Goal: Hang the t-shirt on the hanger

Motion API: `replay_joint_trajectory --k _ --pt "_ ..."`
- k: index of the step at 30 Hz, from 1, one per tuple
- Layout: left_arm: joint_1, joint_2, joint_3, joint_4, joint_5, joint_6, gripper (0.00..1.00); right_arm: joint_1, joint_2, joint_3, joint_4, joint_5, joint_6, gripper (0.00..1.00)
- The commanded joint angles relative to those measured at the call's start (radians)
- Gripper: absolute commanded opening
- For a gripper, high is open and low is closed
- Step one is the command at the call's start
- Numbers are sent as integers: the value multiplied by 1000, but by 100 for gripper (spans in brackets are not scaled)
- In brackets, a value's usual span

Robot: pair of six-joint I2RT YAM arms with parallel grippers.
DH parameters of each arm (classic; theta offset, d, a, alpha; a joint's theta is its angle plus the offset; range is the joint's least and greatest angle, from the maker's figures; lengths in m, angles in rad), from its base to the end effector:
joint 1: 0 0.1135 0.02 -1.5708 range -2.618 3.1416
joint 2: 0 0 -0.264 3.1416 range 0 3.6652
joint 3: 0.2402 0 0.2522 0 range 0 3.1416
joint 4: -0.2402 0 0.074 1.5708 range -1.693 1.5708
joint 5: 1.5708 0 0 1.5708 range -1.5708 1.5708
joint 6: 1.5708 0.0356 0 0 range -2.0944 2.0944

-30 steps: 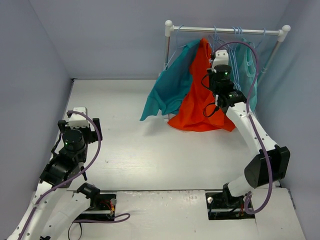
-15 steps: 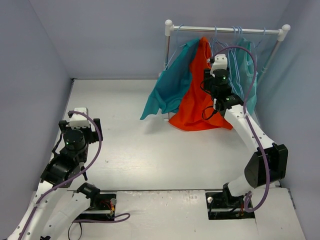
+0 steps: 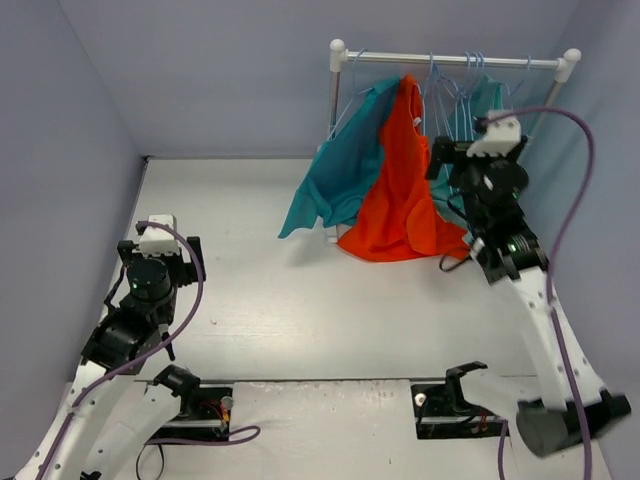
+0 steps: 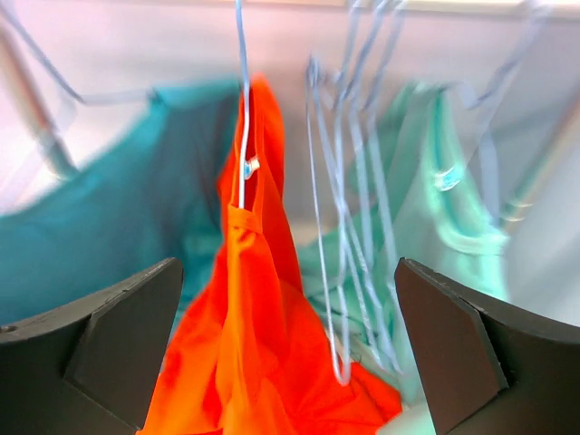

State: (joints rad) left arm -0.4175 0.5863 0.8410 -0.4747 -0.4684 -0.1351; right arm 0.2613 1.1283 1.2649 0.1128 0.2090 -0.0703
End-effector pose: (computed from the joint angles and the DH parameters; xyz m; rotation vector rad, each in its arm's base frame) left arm 0.1210 -0.0361 0.3563 -0.0841 1.7648 0.0191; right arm 0.2404 0.0567 0.4717 -0.0420 1.3263 0.0240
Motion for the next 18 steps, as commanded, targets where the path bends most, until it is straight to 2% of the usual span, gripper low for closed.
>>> replay_joint_trajectory --k 1,7,12,18 --pt "9 -3 19 47 -8 -8 82 -7 -210 -75 47 -20 42 100" --pt "8 -11 50 18 -8 1 82 -7 -518 -237 3 47 19 100" --pt "8 -33 90 -20 -2 13 82 -5 -693 -328 -79 1 -21 100" --pt "8 -97 77 -87 50 -4 82 -5 -851 -452 -147 129 46 100"
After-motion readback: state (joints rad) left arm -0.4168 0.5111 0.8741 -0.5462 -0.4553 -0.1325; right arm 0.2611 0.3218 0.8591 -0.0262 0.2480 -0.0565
